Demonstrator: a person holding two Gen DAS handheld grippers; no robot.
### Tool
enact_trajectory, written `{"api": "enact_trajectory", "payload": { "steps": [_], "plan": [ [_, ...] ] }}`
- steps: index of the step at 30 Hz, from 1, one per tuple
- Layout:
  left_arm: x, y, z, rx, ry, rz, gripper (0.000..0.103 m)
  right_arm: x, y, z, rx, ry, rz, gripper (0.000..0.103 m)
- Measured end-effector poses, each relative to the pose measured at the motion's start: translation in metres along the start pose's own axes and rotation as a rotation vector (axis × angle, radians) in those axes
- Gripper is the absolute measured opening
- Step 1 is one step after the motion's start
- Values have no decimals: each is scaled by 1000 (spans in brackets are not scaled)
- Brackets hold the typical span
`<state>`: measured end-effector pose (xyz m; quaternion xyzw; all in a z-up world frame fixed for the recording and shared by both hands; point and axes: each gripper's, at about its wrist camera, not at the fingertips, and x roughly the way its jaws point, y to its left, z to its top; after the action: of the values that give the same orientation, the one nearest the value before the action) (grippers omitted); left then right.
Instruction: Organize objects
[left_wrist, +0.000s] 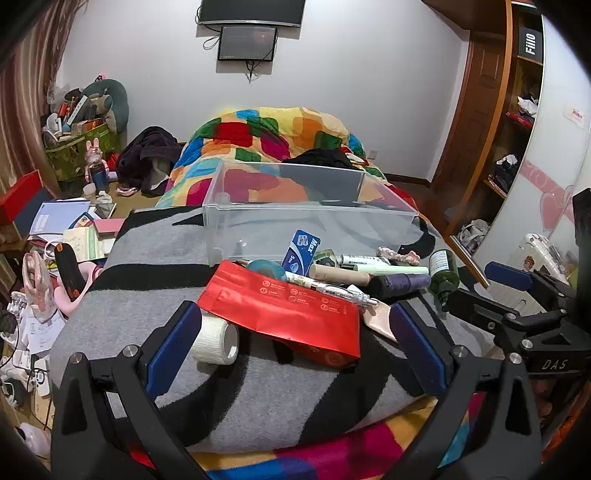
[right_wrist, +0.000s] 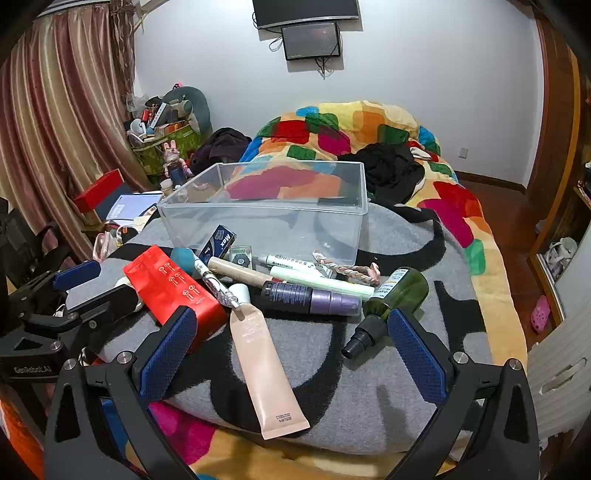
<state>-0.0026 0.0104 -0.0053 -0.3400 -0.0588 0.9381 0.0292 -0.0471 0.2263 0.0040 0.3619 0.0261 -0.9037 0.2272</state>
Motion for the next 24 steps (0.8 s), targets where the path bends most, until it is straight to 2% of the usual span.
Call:
{"api": "enact_trajectory", "payload": {
  "steps": [24],
  "plan": [
    [-1,-6,1,10,-2,-5,103,1,1,-1,3,3,3,103]
  ]
}}
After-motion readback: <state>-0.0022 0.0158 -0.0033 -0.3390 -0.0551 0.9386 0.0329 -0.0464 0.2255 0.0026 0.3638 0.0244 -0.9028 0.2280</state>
